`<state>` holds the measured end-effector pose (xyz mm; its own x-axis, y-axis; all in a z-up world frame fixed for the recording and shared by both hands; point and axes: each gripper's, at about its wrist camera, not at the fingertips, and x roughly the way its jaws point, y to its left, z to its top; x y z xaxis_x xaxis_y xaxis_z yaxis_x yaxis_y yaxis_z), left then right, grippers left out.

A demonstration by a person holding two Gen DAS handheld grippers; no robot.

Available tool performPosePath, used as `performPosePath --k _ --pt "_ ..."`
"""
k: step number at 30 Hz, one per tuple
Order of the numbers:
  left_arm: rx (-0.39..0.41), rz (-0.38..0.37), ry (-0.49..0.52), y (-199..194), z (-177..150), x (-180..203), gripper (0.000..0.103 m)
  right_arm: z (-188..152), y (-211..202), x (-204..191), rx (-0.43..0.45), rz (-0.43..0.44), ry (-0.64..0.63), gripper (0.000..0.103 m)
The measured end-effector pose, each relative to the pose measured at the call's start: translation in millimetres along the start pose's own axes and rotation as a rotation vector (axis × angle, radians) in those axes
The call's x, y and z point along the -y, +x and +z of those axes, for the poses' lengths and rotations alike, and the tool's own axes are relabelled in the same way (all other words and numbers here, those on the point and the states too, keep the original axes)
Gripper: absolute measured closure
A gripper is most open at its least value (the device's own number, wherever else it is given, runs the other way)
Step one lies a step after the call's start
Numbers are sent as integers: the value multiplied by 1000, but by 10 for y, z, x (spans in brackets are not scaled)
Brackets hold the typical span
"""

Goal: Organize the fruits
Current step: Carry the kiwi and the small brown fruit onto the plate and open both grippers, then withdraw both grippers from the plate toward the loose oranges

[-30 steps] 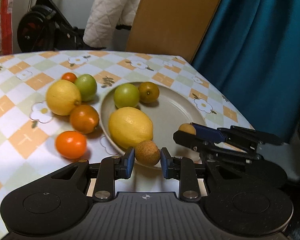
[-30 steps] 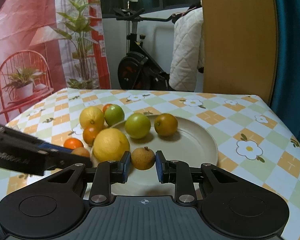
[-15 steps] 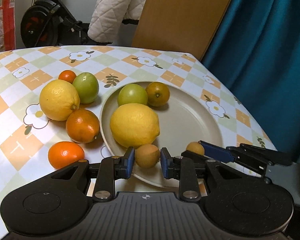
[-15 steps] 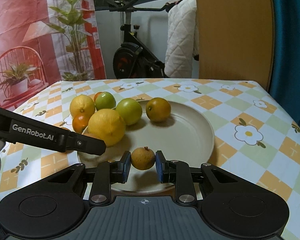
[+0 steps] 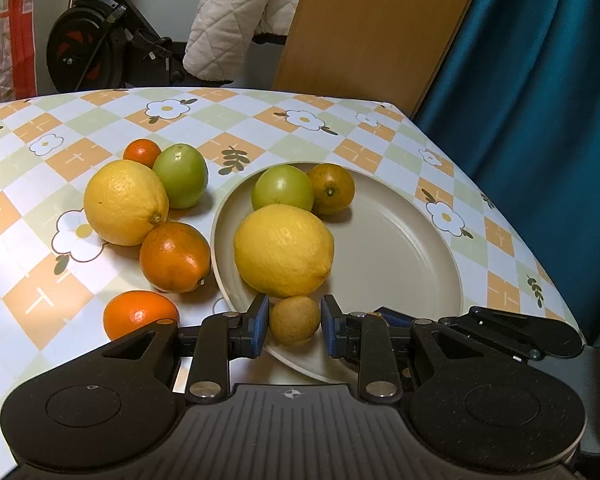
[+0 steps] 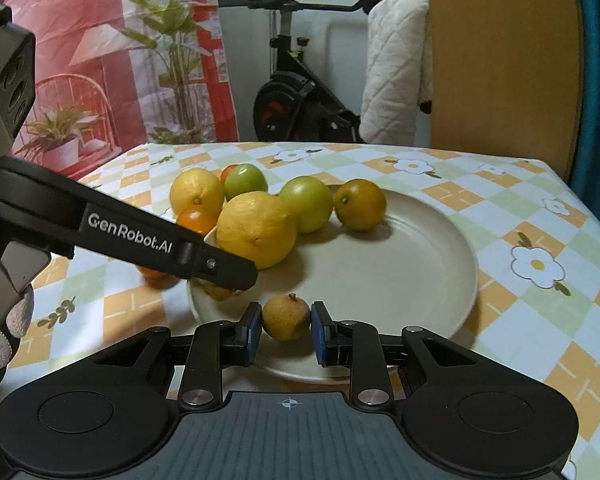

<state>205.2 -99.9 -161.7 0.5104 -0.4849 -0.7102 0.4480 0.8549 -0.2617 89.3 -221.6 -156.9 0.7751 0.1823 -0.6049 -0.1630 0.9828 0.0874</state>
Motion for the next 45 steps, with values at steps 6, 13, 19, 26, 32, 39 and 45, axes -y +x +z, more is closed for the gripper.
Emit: performPosePath --k 6,13,19,26,32,39,45 --pt "14 -2 7 -102 11 12 66 16 0 17 -9 2 11 78" --pt "65 7 32 -359 -45 46 64 46 -132 -19 20 -2 4 72" --pt "123 47 26 -619 -86 -32 64 118 -273 -39 55 -1 11 71" --pt "186 114 -17 -879 -141 -224 61 164 -327 -94 66 -1 6 71" --pt "219 165 -22 -1013 -112 -240 59 237 -344 -228 84 18 -17 72" --pt "253 156 -3 -1128 -180 -233 58 304 -396 -472 76 30 -94 72" --pt "280 157 -61 -1212 -180 -407 54 418 -353 -726 76 59 -167 72"
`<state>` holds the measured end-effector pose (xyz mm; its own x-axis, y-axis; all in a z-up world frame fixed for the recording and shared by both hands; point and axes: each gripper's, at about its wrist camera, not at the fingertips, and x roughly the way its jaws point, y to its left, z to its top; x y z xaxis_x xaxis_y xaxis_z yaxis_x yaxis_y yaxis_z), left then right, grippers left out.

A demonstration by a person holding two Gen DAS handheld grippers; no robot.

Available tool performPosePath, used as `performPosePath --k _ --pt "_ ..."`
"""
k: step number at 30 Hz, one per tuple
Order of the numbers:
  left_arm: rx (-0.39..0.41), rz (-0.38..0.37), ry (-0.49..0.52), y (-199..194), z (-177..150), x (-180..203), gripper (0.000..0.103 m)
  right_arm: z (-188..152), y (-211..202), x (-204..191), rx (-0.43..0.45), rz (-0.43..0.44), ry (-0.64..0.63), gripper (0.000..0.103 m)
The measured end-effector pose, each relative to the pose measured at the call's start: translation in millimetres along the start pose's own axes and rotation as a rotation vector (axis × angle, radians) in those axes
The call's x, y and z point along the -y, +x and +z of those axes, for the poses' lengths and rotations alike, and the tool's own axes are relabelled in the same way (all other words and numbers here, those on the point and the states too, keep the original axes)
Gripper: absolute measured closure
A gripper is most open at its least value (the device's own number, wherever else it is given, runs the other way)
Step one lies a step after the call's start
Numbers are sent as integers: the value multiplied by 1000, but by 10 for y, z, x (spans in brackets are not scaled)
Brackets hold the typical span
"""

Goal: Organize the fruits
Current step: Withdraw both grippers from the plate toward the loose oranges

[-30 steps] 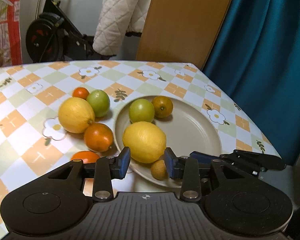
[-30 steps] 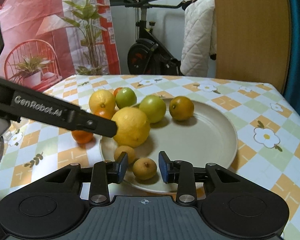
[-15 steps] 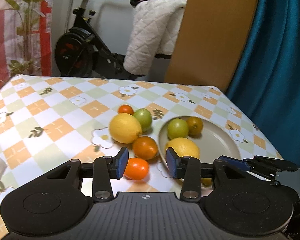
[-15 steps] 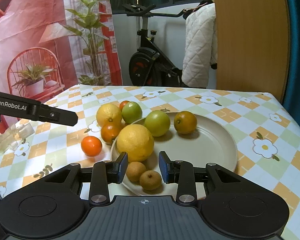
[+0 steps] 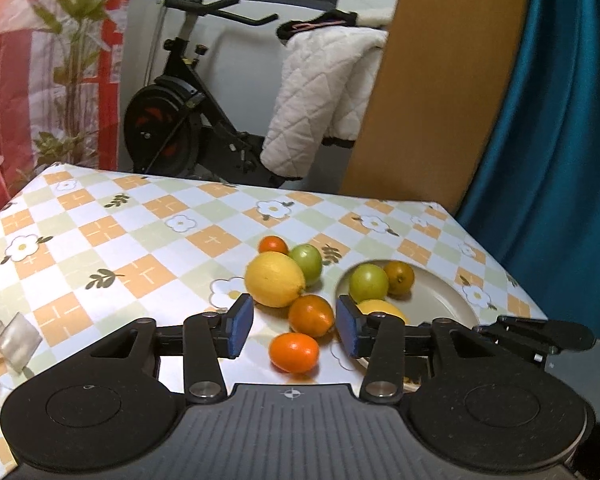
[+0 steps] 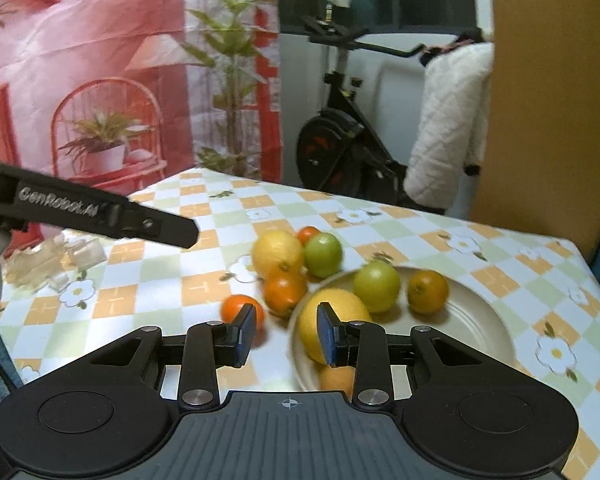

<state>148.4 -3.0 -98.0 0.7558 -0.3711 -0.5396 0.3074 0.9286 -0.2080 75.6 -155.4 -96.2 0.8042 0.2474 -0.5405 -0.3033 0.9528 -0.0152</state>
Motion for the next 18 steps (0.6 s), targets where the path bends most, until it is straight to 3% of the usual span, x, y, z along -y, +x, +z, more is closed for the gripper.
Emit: performPosePath --k 18 --pt "-11 6 -66 35 -41 -210 54 42 230 -150 -39 34 -38 72"
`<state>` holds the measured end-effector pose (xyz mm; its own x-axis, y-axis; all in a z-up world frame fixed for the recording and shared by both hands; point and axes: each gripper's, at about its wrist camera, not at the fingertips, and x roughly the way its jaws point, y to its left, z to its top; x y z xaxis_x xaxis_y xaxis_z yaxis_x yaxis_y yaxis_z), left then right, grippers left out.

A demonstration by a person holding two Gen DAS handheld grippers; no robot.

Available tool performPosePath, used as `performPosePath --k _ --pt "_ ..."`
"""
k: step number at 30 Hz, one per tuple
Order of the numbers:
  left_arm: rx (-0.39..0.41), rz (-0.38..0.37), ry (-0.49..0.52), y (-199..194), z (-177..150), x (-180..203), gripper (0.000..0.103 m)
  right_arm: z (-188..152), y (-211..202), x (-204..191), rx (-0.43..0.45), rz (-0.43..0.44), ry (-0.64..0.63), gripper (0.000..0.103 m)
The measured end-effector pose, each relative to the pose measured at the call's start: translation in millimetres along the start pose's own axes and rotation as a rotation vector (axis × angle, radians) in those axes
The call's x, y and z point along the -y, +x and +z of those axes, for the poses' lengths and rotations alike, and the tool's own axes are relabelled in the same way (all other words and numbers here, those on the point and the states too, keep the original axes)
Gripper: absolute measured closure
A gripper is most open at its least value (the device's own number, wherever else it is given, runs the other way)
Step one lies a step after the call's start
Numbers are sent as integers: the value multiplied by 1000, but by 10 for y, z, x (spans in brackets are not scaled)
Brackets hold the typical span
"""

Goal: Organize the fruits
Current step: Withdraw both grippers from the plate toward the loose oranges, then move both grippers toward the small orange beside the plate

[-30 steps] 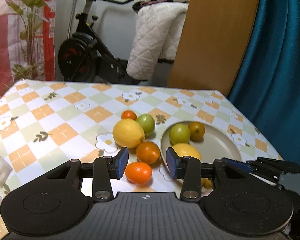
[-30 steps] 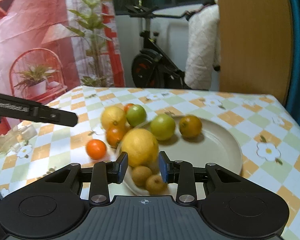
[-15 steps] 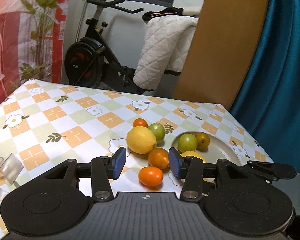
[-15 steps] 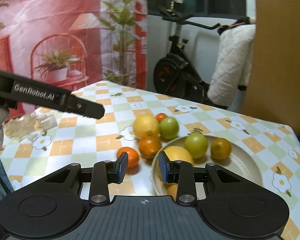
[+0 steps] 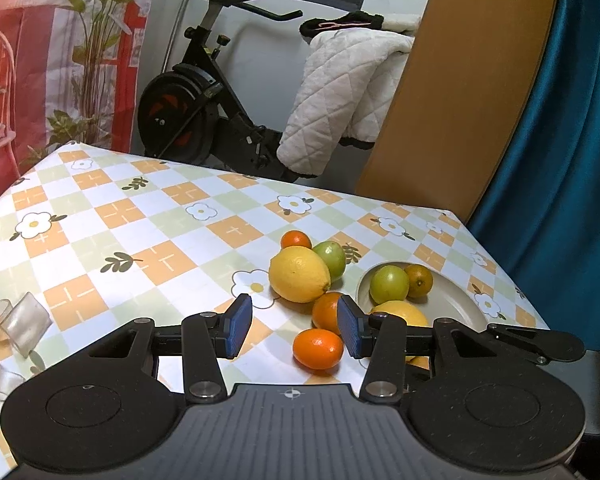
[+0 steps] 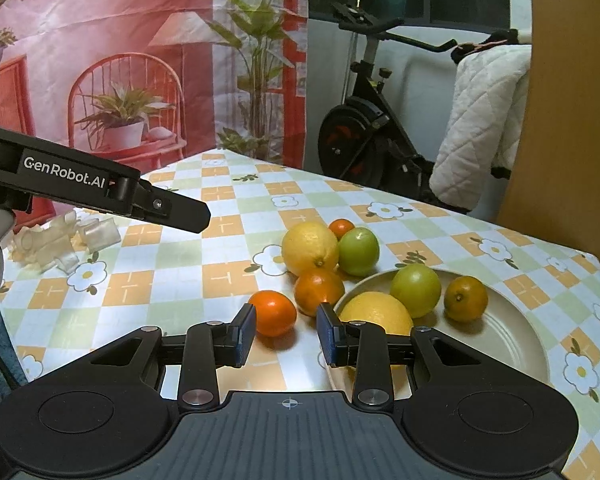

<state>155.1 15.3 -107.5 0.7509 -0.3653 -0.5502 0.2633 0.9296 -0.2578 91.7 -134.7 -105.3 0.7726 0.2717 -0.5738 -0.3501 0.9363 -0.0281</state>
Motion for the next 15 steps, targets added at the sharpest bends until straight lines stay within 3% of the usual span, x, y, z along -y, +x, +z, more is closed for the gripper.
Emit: performPosePath --k 15 --pt "-33 -11 -16 125 -110 -95 54 -86 186 -49 -19 1 28 72"
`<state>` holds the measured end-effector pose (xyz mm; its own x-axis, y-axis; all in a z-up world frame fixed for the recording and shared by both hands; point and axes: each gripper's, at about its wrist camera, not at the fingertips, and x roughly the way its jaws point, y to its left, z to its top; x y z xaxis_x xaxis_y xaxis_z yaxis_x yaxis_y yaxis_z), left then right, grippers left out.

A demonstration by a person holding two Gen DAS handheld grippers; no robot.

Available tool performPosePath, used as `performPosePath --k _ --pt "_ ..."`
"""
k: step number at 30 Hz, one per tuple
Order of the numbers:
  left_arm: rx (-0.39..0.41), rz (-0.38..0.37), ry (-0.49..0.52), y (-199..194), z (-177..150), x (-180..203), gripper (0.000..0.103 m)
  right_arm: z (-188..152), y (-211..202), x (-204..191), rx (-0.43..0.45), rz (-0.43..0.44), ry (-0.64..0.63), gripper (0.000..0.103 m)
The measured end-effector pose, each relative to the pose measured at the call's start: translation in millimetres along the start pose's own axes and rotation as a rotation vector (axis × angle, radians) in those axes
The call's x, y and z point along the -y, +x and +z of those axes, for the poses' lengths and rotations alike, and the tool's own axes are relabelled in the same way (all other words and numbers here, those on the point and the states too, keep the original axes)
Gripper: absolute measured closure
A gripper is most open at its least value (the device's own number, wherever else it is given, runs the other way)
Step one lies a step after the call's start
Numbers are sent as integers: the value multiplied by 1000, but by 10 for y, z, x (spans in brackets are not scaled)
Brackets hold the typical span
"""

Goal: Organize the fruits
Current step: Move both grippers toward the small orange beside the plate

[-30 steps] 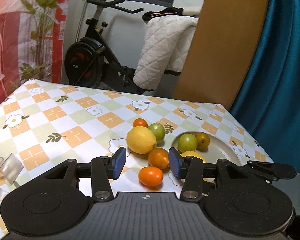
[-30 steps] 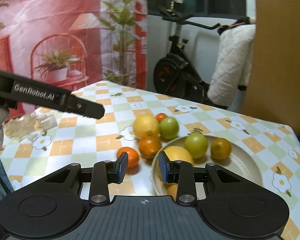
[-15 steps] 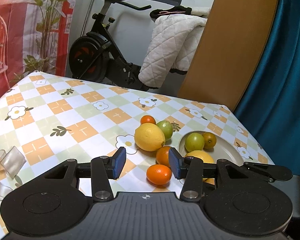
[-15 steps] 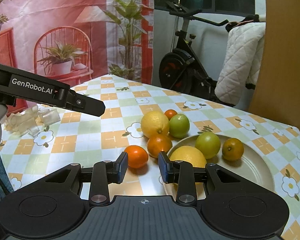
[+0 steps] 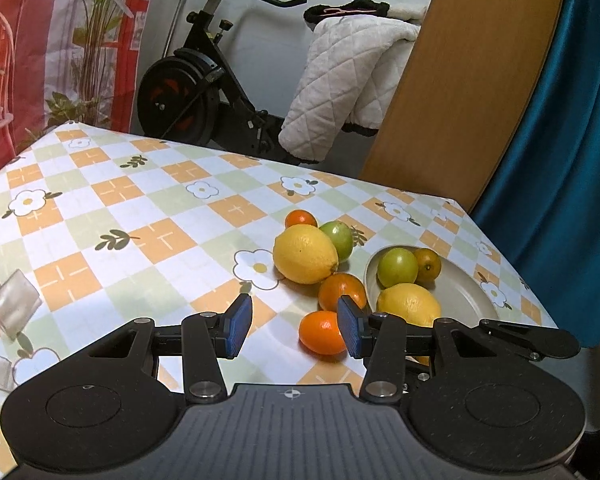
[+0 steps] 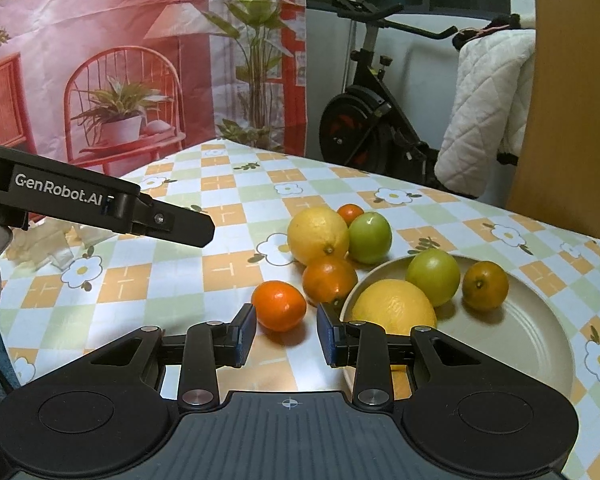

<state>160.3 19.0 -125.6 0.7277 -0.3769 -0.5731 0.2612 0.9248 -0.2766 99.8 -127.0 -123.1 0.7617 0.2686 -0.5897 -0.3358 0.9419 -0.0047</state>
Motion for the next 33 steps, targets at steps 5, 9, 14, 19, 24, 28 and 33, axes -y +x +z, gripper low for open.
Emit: performPosePath --k 5,9,14,19,24,28,33 --pt "1 -6 -4 6 -16 -16 54 -40 -2 14 -2 -6 11 72" --pt "1 -7 -4 14 -26 -14 54 -50 6 13 -5 -5 13 72" --pt "7 -9 -7 12 -45 -11 54 -19 24 -14 -5 -4 -2 72" --pt "14 -8 -10 10 -47 -26 54 18 73 -43 -11 1 -18 72" --pt "10 -6 -14 45 -42 -45 54 36 112 -45 -14 3 -19 72" --pt "8 -9 -21 48 -45 -66 54 19 116 -63 -8 6 -19 72" --pt "3 -20 -32 44 -53 -93 54 -39 99 -63 -9 5 -10 72"
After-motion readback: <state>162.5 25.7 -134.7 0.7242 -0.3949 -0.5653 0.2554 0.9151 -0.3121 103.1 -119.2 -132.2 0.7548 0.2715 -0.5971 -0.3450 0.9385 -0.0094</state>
